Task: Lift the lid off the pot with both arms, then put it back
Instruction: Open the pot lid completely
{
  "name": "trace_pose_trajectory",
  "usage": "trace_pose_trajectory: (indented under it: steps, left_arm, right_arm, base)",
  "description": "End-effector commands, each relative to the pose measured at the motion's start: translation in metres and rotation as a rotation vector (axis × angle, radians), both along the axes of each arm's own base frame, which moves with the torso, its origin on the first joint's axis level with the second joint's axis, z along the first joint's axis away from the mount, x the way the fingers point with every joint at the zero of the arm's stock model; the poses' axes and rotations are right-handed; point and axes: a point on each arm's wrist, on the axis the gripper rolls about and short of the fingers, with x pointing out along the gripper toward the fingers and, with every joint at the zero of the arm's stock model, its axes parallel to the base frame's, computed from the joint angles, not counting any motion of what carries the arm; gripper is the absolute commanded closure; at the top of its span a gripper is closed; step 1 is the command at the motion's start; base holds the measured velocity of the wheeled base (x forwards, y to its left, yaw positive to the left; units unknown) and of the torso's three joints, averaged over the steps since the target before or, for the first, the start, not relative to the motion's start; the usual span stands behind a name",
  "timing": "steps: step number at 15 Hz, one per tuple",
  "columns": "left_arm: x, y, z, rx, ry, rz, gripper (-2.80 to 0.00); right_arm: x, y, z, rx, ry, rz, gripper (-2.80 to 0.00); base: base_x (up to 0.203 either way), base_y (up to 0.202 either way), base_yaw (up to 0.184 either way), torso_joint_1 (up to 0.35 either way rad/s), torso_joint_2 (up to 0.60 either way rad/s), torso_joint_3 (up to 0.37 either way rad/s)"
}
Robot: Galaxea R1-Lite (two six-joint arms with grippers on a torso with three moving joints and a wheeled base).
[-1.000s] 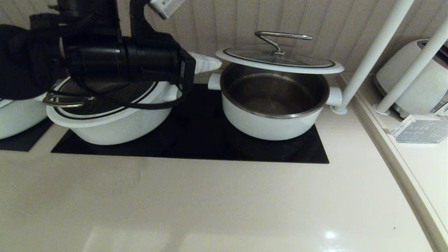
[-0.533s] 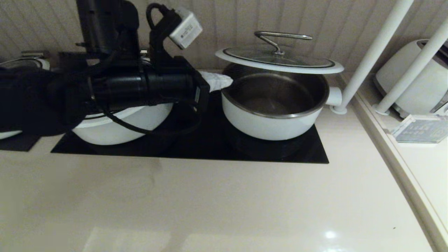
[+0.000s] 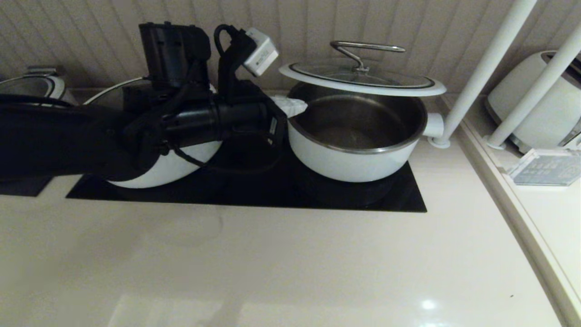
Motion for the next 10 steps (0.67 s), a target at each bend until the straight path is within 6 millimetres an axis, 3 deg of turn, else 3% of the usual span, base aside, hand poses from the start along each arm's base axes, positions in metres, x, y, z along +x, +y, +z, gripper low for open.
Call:
trace_pose_trajectory:
  steps: [1,10]
  left_arm:
    - [0.01,-0.006,-0.005,0.013,-0.013,-0.001,0.0]
    - [0.042,-0.02,0.019,-0.029,-0.144,0.112,0.0]
  right_arm:
    - [0.0,0.0,0.0,0.0,0.001,0.001,0.0]
    - [0.0,0.0,0.0,0.0,0.001,0.003,0.0]
  base:
    - [0.0,0.0,0.0,0.0,0.0,0.0]
    - [0.0,0.0,0.0,0.0,0.0,0.0]
